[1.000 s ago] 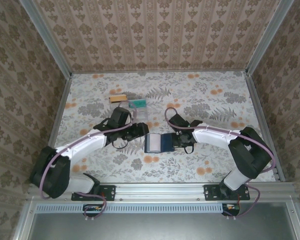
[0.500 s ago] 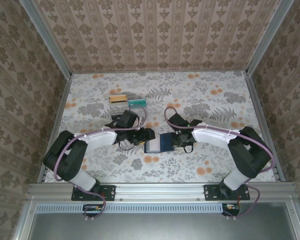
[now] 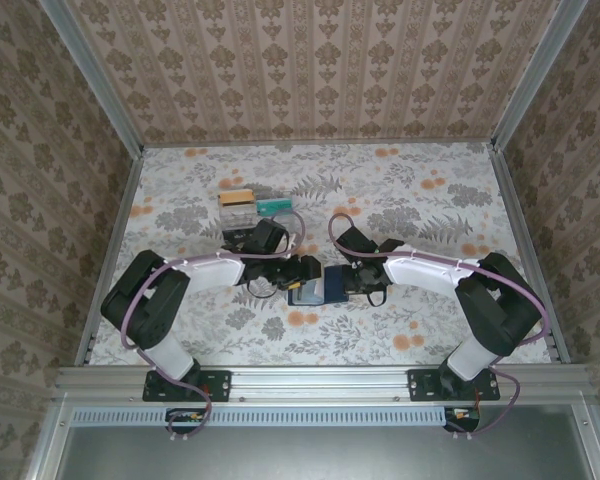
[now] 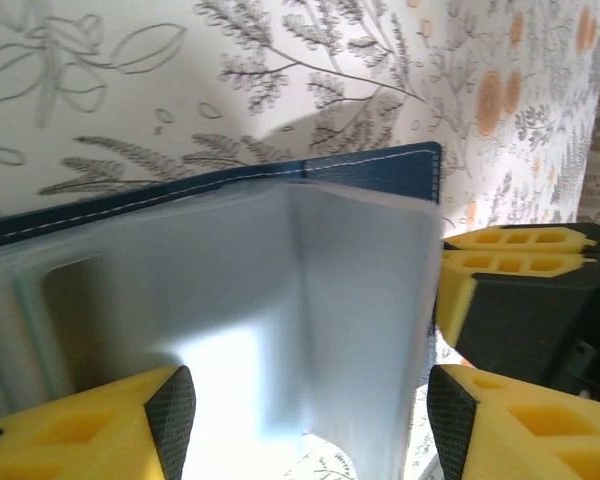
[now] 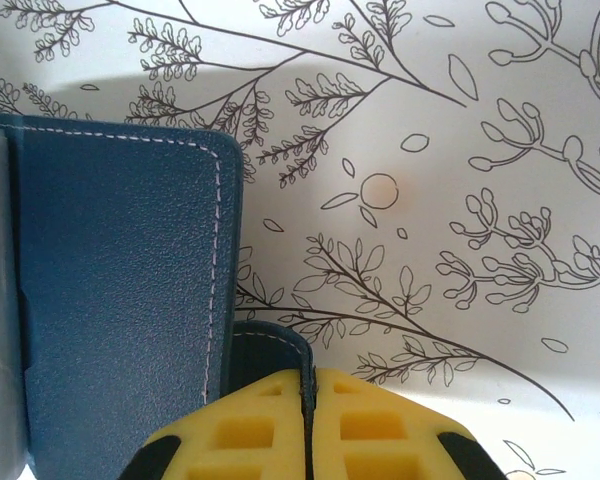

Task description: Take the credit cards out of the card holder

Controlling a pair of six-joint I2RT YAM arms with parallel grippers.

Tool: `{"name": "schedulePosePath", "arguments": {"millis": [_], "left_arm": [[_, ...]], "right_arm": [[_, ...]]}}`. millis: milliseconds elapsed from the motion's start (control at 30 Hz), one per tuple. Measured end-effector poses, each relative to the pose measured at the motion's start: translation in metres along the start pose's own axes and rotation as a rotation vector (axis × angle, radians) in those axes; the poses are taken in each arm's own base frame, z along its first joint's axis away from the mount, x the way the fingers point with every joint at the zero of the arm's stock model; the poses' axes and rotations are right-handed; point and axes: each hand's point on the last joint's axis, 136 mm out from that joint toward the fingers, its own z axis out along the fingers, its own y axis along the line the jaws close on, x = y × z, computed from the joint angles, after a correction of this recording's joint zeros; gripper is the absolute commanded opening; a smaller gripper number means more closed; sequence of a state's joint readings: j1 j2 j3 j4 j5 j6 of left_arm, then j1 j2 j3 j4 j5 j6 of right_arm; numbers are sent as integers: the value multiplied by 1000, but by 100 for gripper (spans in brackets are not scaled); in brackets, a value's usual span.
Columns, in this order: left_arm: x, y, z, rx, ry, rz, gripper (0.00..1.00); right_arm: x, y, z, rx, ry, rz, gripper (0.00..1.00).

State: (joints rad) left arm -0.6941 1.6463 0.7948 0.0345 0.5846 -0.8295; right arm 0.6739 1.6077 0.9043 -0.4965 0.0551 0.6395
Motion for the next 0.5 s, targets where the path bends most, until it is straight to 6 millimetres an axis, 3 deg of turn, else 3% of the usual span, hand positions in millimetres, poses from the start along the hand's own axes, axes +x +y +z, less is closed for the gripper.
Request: {"name": "schedulePosePath", "arguments": {"millis": [200, 333, 500], "left_arm": [[-2, -11, 4, 40, 4, 19, 68], [-1, -12, 6, 46, 9, 22, 66], [-1, -12, 6, 45, 9, 21, 65]], "right_arm": [[1, 0, 1, -1, 3, 11, 10], [-1, 0, -1, -1, -4, 28, 26], [-14, 4, -26, -43, -88, 59, 33]]}}
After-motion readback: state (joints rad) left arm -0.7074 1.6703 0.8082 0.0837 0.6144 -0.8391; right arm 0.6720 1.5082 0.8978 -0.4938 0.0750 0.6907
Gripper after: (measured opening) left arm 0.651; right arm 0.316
